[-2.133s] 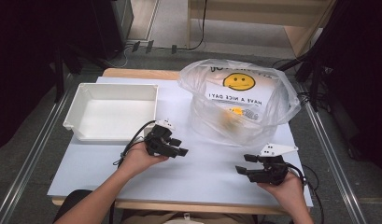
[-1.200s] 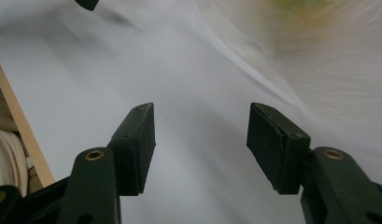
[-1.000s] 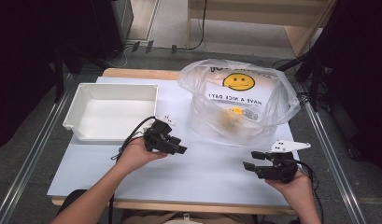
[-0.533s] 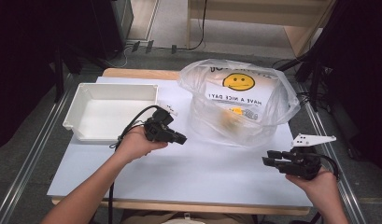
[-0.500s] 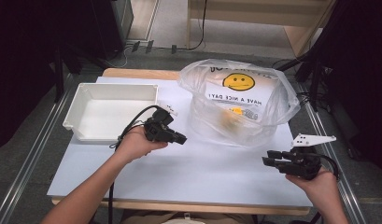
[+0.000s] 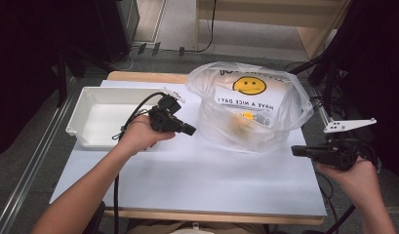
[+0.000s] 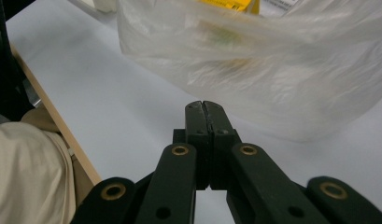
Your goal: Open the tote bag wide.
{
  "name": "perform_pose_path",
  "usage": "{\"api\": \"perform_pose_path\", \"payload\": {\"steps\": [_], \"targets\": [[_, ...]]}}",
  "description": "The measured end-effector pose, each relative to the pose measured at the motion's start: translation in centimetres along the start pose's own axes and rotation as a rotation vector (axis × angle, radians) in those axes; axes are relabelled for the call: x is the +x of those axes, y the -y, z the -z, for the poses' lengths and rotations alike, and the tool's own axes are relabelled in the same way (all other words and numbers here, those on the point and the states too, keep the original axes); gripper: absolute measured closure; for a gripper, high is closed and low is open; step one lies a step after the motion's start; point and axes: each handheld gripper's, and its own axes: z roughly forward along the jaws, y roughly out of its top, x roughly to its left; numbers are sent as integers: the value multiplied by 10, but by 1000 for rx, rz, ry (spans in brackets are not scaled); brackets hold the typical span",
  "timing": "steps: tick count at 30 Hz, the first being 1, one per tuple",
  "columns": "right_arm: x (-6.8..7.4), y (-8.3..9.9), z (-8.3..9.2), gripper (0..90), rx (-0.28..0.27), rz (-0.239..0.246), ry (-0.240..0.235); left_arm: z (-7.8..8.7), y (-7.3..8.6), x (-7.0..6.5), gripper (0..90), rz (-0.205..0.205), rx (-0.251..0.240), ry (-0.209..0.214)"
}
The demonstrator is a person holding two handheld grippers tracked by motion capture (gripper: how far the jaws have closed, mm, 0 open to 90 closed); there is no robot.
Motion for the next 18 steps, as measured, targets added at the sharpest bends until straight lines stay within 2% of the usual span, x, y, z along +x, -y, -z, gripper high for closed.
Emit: {"api": "perform_pose_path", "payload": {"steps": [6,10,15,16,17,18], "targets": [[-3,-18,18,900,-7,25,18,5,-12,-2,897,2,-8,4],[-4,-34,25,900,4,46,27,10,-23,-6,896,-17,-10,4],[-4,-49,27,900,8,62,27,16,-38,-10,896,-45,-9,-6],[-5,-59,26,900,21,72,33,19,-44,-12,894,-47,-11,-2],[-5,-59,26,900,21,72,33,19,-44,-12,893,-47,-11,-2],[-5,-68,25,900,26,79,28,22,-52,-13,892,-55,-11,-1]]}}
